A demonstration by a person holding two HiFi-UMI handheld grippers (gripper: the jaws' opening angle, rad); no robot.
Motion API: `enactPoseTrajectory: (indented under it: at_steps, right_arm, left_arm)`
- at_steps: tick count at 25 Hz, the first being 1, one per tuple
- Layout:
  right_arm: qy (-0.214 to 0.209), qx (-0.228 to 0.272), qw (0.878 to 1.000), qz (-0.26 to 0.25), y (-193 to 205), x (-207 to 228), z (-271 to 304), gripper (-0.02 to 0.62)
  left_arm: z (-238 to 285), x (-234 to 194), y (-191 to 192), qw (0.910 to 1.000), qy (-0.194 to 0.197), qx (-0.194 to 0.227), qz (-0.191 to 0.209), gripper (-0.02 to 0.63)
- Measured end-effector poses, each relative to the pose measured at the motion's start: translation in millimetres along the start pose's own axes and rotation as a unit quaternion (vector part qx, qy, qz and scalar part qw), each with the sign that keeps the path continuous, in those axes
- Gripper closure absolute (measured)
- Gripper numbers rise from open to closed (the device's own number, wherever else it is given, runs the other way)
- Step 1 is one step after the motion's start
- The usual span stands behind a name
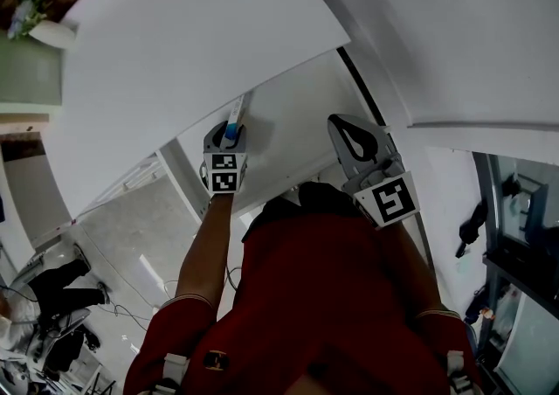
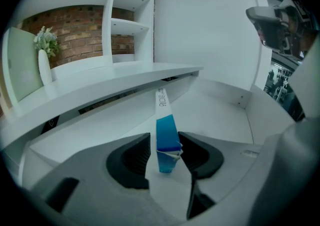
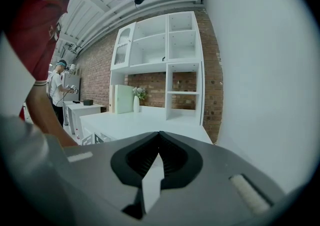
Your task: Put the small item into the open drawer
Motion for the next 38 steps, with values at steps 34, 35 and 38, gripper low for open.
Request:
enactPoseTrajectory:
  at_steps: [34,35,38]
  right_arm:
    - [-0.104,0.066,0.992,0.029,-24.2,-55.8,-1.1,0.583]
    - [-0.107,0.070,0.991,0.030,-26.2,-58.1,-1.7,0.584]
    - [-0.116,0.077,0.990,0.027,-29.6,-65.7,-4.2,0.583]
  left_arm:
    - [-217.5,65.7,-128.0,0.9582,0.014,0.285,0.019,0.604]
    - [-220.1,66.3,-129.3,0.9574,0.014,0.288,0.018,0.604]
    - [-225.9,69.4,-131.8,0.9563,0.017,0.291,0.018,0.603]
Point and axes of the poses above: the fingertips, and each gripper's own axes: z forward along the fingers, x to its right, y out of its underside, the point moved 2 cm from there along -z, backward along the fingers, and after that the axes turned 9 degrees about -x, right-handed, at the moved point
